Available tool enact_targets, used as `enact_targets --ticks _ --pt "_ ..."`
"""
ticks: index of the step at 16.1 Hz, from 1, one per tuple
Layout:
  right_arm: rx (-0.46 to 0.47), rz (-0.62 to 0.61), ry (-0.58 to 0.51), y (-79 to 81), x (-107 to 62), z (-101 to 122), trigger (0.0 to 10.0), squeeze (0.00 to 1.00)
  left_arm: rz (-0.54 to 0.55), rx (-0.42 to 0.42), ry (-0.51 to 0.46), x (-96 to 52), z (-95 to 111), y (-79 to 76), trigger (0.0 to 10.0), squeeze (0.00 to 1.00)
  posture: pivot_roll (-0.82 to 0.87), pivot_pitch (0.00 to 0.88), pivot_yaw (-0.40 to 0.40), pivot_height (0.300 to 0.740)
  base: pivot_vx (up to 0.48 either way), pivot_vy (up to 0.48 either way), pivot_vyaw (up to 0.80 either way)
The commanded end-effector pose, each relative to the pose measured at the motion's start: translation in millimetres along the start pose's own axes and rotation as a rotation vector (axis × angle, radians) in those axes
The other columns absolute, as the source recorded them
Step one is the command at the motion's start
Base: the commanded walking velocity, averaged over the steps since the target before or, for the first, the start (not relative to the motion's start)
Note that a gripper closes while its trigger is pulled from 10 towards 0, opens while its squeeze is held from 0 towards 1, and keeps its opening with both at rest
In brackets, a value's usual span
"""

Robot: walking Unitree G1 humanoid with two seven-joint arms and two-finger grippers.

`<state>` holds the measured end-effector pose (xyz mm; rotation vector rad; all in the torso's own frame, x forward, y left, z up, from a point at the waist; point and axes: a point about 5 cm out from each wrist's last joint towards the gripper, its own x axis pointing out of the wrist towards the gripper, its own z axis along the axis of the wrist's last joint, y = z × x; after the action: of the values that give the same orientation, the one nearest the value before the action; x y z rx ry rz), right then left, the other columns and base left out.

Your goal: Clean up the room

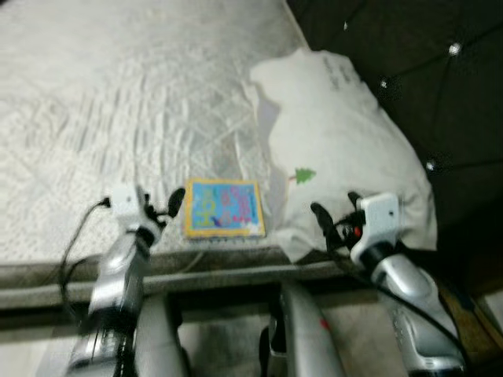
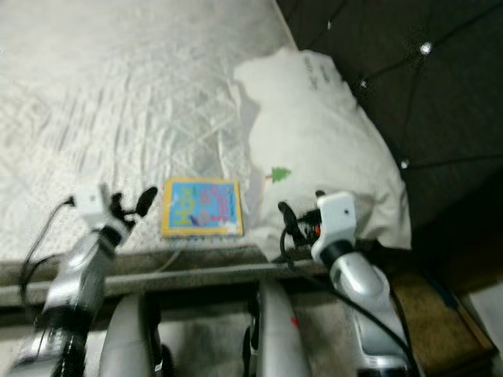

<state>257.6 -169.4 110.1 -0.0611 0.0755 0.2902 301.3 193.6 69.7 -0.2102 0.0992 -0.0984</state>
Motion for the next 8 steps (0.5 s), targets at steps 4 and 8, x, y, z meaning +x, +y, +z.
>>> enact_targets --ticks 4,8 --pt "0.028 -0.051 -0.026 3.8 15.8 0.0 10.0 0.00 0.005 0.139 -0.158 -21.2 27.0 -16.3 10.0 1.00 -0.06 0.084 -0.058 0.584 0.000 0.000 0.00" --pt "0.067 -0.055 -0.076 2.3 28.2 8.1 10.0 0.00 0.048 0.176 -0.088 -29.0 20.4 -13.5 10.0 0.00 -0.04 0.063 -0.052 0.626 0.000 0.000 0.00"
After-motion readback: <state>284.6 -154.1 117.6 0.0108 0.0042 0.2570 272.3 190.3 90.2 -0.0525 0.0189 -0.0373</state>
